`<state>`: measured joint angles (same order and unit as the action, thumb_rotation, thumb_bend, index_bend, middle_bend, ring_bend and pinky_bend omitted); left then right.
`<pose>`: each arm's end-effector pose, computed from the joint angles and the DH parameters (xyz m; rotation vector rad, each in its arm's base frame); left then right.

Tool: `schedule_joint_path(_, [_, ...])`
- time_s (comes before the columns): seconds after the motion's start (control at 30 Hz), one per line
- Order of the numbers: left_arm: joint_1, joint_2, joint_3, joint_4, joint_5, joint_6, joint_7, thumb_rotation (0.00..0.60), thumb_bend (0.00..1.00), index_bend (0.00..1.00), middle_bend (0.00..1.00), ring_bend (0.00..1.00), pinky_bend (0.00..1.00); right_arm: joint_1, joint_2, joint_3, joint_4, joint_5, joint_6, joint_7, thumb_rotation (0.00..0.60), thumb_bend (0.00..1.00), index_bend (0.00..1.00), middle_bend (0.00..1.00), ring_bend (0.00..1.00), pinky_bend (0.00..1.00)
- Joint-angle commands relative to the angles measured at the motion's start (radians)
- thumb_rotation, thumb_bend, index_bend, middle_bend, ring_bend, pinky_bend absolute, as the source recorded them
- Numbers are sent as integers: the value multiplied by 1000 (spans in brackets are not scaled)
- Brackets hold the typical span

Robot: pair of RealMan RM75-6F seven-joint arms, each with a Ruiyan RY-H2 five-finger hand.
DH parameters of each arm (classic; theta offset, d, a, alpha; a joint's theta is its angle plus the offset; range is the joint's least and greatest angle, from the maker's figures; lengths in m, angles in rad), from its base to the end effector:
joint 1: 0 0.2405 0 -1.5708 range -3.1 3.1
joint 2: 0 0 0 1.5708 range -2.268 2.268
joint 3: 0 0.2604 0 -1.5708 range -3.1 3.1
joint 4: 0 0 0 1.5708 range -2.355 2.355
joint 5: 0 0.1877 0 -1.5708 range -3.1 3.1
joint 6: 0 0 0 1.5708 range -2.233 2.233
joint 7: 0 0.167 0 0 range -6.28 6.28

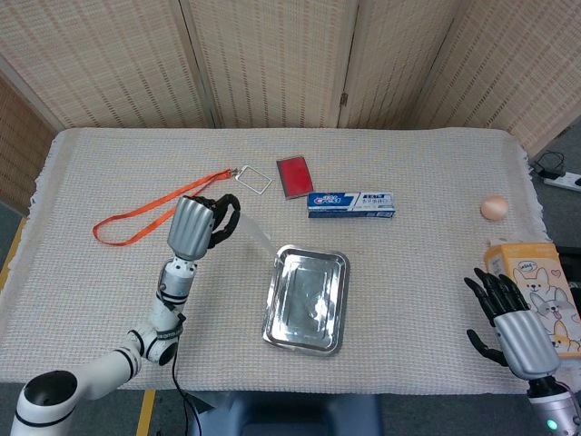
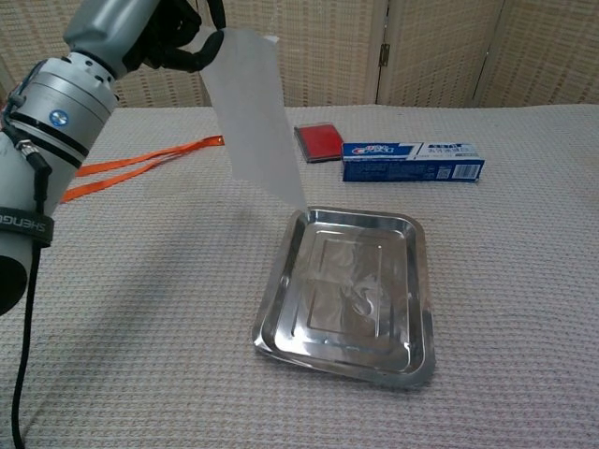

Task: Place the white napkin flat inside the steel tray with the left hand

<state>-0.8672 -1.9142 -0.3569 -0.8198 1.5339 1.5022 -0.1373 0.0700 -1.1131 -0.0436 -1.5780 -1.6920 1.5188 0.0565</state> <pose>-0.0713 0.4016 0.0356 -1.4178 -0.4874 -1.6958 -0.2923 -0.1777 0.1637 1.5688 -0.9017 0.9647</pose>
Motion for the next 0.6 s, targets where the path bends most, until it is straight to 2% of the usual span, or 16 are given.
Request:
schedule_joint_path(0.03, [-20,-19,-6,2,-6,-4,20,600,695,719,1000,981,1000,-3,4,-1,-1,-4,8,5,600,399,0,0,0,0])
schedule_joint_path(0.17, [-27,-35,0,-9,-13,-1,36,600,697,719,1000,981,1000,-7,7,-1,0,-9,18,12,600,399,0,0,0,0])
schedule_joint_path(0.3, [-23,-52,38,-52,21,36,73,600,704,720,1000,981,1000,-6,7,-2,0,-14,19,12,600,400,0,0,0,0])
schedule_joint_path(0.4, [-8,-66,79,-95,41,43,110,600,704,722,1000,981,1000,-8,9,-3,-3,-20,26,11,600,400,0,0,0,0])
schedule_joint_path(0.6, [67,-75,217,-200,101,54,225,600,709,725,1000,981,1000,-14,15,-3,-4,-30,44,18,600,399,0,0,0,0])
